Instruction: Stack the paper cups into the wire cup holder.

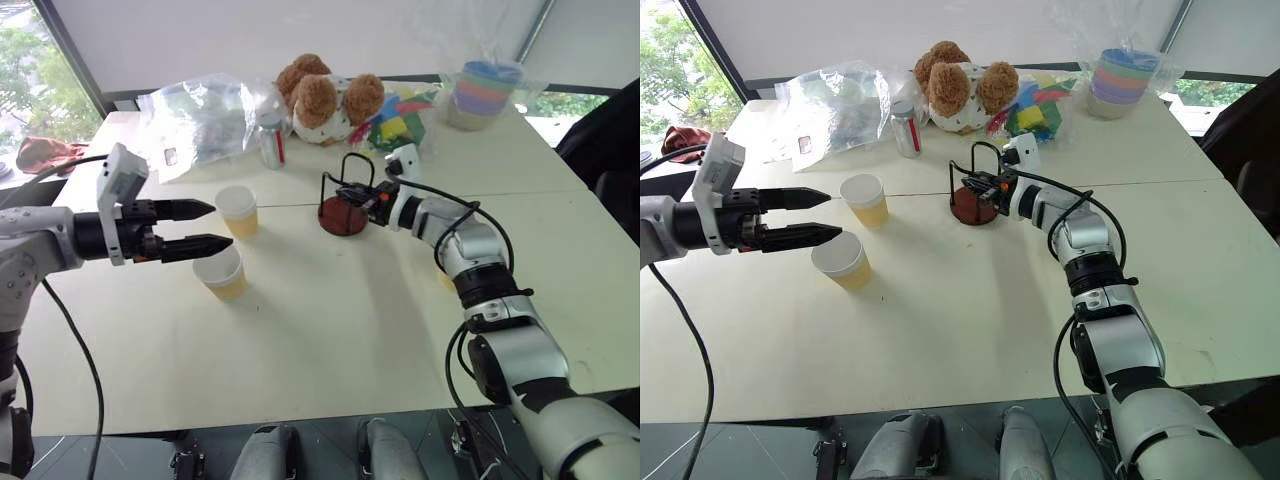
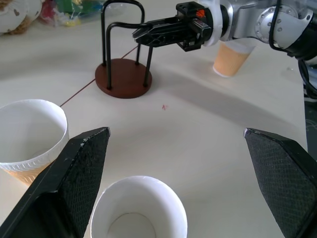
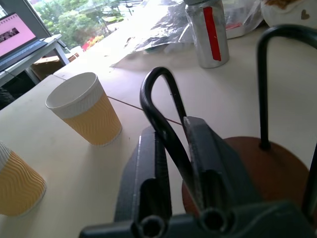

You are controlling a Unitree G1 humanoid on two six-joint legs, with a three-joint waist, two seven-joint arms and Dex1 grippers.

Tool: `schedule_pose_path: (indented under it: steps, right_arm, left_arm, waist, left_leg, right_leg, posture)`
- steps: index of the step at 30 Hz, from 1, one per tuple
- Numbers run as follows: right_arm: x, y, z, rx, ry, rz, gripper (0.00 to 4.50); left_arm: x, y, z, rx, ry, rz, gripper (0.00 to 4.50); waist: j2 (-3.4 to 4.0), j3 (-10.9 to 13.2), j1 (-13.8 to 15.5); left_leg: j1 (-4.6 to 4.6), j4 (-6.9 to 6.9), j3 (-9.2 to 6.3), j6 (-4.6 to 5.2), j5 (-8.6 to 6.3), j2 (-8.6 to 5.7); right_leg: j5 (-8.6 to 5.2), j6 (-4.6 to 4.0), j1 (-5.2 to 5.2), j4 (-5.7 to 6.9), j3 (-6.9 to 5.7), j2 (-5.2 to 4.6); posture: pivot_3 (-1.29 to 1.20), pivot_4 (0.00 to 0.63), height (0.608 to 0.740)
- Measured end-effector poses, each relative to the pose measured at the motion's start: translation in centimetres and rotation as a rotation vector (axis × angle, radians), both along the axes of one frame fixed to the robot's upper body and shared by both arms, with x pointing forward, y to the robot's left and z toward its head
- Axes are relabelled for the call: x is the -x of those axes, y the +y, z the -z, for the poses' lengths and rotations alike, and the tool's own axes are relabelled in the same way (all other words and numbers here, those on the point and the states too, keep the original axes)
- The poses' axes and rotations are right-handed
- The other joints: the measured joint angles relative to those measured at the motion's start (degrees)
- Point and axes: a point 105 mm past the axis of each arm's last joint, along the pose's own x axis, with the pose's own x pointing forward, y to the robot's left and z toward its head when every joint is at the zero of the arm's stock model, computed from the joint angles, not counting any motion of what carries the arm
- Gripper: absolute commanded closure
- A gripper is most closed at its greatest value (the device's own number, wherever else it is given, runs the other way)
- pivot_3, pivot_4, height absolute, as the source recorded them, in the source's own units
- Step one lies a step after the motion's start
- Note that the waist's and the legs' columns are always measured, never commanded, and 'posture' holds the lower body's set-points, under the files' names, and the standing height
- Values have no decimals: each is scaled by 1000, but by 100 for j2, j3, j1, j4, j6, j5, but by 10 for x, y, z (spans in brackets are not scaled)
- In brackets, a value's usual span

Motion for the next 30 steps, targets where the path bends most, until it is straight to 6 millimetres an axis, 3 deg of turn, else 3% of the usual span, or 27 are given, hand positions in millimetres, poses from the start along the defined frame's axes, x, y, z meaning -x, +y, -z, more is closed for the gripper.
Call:
schedule_pose_path:
  steps: [5, 11, 17, 20, 24, 27, 30]
  right_arm:
    - [4, 10, -7, -17, 7, 58, 4464]
    - [43, 32, -35, 11, -4, 217, 4464]
    - [92, 38, -7, 88, 140, 298, 4464]
    - [102, 40, -8, 95, 143, 312, 4464]
    - [108, 38, 16, 103, 229, 338, 4464]
    - [109, 42, 18, 97, 224, 351, 4464]
    - [111, 46, 25, 82, 242, 359, 3298]
  left_arm:
    - [-2, -1, 1, -5, -2, -4, 0]
    - [-4, 1, 1, -19, 2, -6, 0]
    - [-7, 4, 3, -32, 23, 3, 0]
    - [-7, 0, 3, -35, 26, 26, 0]
    - [-8, -4, 2, -35, 25, 51, 0]
    - [-8, -6, 4, -36, 29, 57, 0]
    - [-9, -8, 7, -40, 37, 66, 0]
  waist:
    - [0, 0, -10]
    - [-1, -1, 9]
    - [-4, -3, 19]
    - [-5, -4, 21]
    - [-8, -6, 15]
    - [-10, -7, -1]
    - [-11, -7, 2]
  left_leg:
    - [-1, -3, -1, -10, 6, 2]
    - [-4, -3, -5, -19, 10, 3]
    - [-4, 8, -1, -19, 12, -2]
    - [3, 10, -5, -19, 12, -1]
    - [4, 9, -6, -19, 13, 0]
    - [10, 10, -5, -19, 14, 0]
    - [13, 9, -7, -19, 13, 1]
  right_leg:
    - [0, 0, -10, 15, 0, 0]
    - [0, 0, -22, 37, -1, -1]
    - [0, 0, -18, 42, 0, -1]
    - [-1, -1, -19, 59, 0, 1]
    - [-1, -1, -19, 64, 0, 4]
    - [-1, -1, -19, 67, 1, 4]
    - [-2, 0, -18, 72, 1, 5]
  posture:
    - [0, 150, 740]
    - [0, 150, 740]
    - [0, 150, 740]
    - [0, 150, 740]
    - [0, 150, 740]
    - [0, 150, 740]
    - [0, 150, 740]
